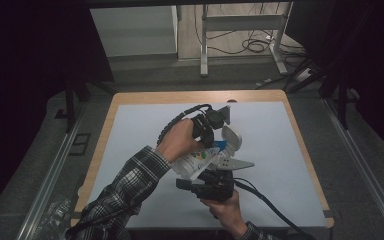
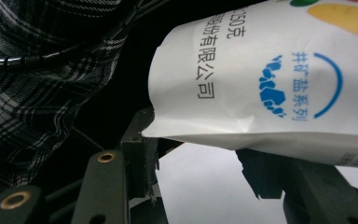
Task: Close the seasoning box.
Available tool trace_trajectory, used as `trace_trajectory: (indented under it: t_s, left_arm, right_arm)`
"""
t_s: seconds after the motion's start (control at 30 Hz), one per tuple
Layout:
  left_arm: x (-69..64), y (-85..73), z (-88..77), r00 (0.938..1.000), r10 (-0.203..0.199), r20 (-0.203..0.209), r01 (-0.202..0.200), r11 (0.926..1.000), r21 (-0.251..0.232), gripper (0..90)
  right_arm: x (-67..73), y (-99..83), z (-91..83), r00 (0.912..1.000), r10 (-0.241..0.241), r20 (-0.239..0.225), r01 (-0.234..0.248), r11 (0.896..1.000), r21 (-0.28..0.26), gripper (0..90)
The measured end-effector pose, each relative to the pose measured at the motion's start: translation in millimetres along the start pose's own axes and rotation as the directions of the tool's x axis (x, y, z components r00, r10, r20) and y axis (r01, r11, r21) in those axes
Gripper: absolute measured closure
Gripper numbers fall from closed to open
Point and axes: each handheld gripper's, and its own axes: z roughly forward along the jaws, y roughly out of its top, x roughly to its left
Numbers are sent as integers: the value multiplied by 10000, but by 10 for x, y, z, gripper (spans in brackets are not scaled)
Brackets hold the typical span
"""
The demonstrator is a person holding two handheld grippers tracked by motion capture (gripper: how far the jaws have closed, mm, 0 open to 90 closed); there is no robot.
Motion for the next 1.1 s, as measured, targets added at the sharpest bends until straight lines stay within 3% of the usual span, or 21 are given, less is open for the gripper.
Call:
trace_trajectory:
  t_s: [1.1]
  left_arm:
    - [-4, 10, 10, 10000, -10, 20, 10, 10000, 13, 897]
  right_arm:
    - [5, 23, -14, 10000, -26, -40, 26, 9999, -102, 503]
